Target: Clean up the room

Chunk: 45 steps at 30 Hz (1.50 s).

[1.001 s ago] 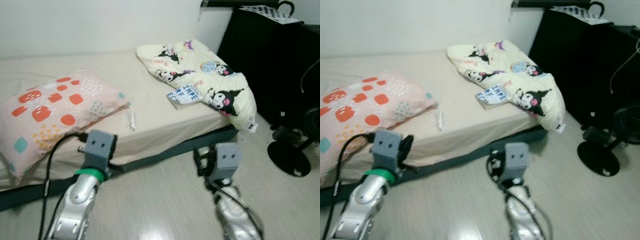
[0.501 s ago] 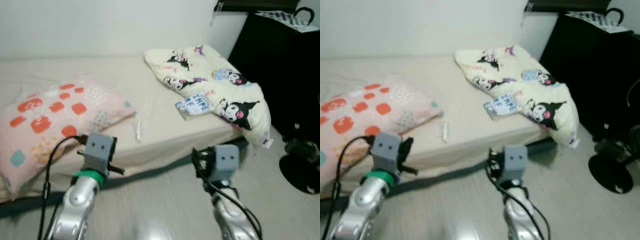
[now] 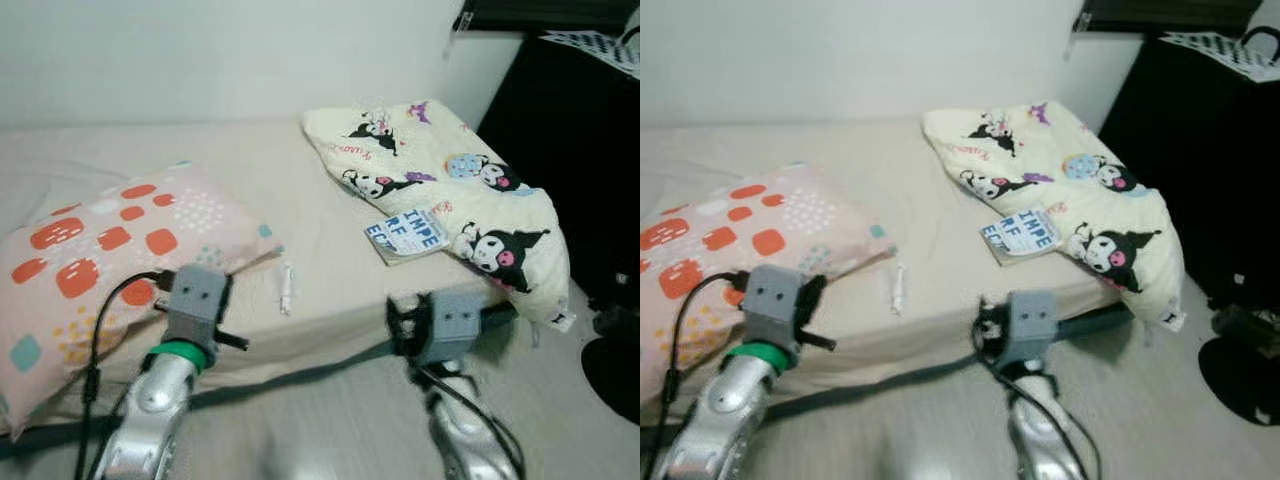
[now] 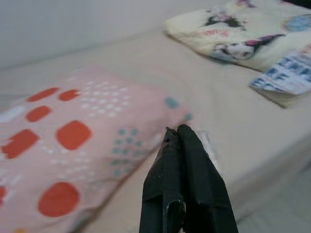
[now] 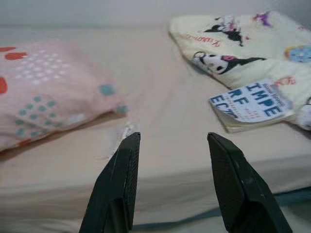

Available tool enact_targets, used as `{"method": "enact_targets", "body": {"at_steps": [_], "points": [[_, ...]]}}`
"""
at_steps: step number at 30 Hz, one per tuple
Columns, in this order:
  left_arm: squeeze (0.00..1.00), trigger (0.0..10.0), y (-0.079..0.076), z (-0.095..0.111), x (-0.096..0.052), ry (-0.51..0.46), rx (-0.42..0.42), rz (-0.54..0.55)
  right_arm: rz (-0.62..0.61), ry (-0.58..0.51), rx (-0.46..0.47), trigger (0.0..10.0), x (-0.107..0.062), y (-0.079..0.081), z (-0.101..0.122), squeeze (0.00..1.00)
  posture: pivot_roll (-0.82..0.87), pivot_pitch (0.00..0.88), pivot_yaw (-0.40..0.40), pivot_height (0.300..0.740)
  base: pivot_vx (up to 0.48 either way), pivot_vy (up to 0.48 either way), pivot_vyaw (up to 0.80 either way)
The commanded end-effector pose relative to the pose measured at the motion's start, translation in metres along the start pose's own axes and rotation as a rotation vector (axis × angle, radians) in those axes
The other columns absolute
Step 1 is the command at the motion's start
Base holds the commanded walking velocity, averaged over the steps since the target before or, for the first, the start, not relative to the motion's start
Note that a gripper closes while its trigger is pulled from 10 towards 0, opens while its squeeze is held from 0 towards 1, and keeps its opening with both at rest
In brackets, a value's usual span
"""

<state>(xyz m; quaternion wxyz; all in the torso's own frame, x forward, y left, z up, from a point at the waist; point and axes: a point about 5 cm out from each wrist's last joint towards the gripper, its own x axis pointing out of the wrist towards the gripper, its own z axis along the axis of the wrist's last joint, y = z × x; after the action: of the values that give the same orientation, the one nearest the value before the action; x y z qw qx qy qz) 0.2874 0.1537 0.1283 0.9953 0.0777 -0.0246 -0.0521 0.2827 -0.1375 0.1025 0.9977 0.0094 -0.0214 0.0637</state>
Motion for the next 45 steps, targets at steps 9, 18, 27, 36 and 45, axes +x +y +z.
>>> {"method": "enact_targets", "body": {"at_steps": [9,18,27,36,45], "points": [[0.0,10.0,-0.006,-0.003,-0.001,0.013,-0.006,-0.02,-0.033,0.026,-0.009,10.0,-0.003,-0.009,-0.005,0.0,0.01,0.066,-0.007,0.74,0.345,0.0,0.0],[0.0,10.0,-0.006,-0.003,-0.001,0.013,-0.005,-0.019,-0.031,0.023,-0.005,10.0,-0.003,-0.009,-0.005,0.0,0.01,0.066,-0.007,0.74,0.347,0.0,0.0],[0.0,10.0,-0.006,-0.003,0.0,0.012,-0.003,-0.021,-0.028,0.021,-0.004,10.0,-0.002,-0.008,-0.004,0.0,0.01,0.065,-0.007,0.74,0.349,0.0,0.0],[0.0,10.0,-0.008,-0.003,0.0,0.017,-0.012,-0.033,-0.019,0.031,-0.007,10.0,-0.002,-0.007,-0.006,0.0,0.01,0.059,-0.005,0.74,0.077,0.0,0.0],[0.0,10.0,-0.015,-0.01,-0.005,0.038,-0.014,-0.071,0.003,0.101,-0.04,10.0,-0.002,-0.002,-0.023,0.0,0.01,0.062,0.001,0.74,0.0,0.0,0.0]]}}
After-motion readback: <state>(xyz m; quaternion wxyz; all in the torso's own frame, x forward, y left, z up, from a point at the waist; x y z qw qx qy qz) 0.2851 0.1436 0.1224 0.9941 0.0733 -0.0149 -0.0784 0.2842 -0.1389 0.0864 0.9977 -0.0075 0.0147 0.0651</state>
